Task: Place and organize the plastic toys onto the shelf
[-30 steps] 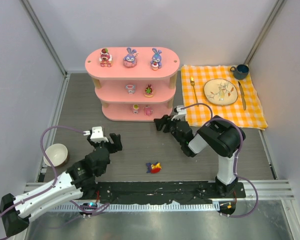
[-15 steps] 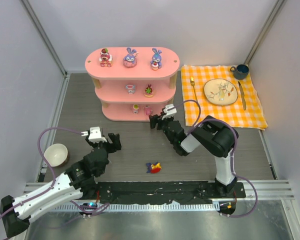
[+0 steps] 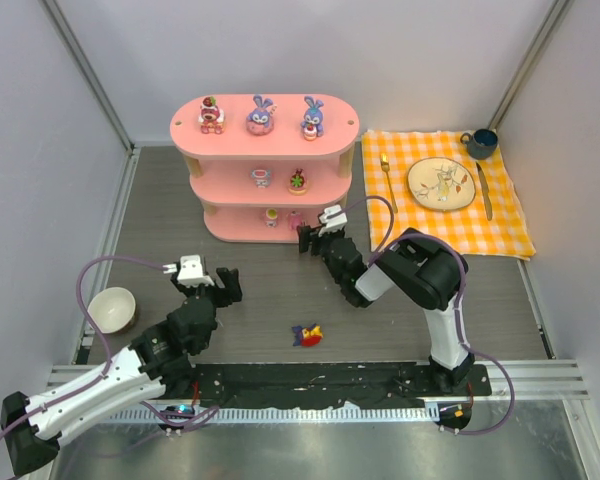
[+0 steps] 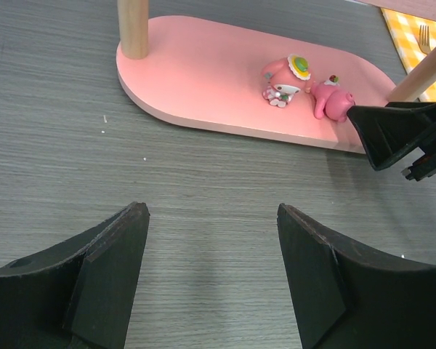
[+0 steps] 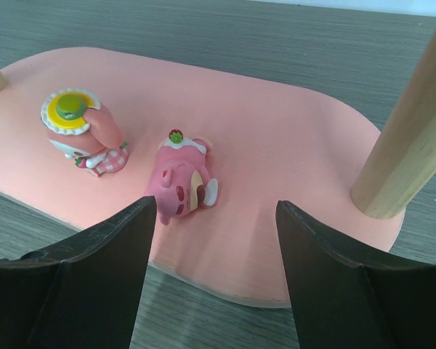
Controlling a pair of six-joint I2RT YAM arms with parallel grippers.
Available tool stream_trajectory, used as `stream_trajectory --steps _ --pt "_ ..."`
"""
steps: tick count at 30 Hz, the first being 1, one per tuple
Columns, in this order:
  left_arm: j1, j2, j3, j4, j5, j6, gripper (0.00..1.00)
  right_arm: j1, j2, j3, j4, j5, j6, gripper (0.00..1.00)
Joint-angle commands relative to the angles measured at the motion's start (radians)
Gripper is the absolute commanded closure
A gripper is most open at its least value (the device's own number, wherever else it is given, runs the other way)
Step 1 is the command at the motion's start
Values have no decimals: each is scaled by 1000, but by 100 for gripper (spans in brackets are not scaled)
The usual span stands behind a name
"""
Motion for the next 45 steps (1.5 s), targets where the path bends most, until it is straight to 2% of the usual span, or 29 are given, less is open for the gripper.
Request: stream_trajectory --steps 1,24,28,34,40,45 --pt "4 -14 -4 33 -25 10 24 9 6 34 276 20 -26 28" --pt "4 -32 -16 39 -29 13 23 27 105 153 261 53 -68 28" --pt "4 -34 -16 40 -28 14 24 29 120 167 256 57 -68 30" --pt "4 -32 -16 43 -29 14 23 27 123 164 251 57 -68 40" --pt "4 -29 -18 48 -28 16 23 32 118 135 274 56 -68 40" --pt "4 -31 -19 51 -28 18 23 53 129 134 287 72 -140 40"
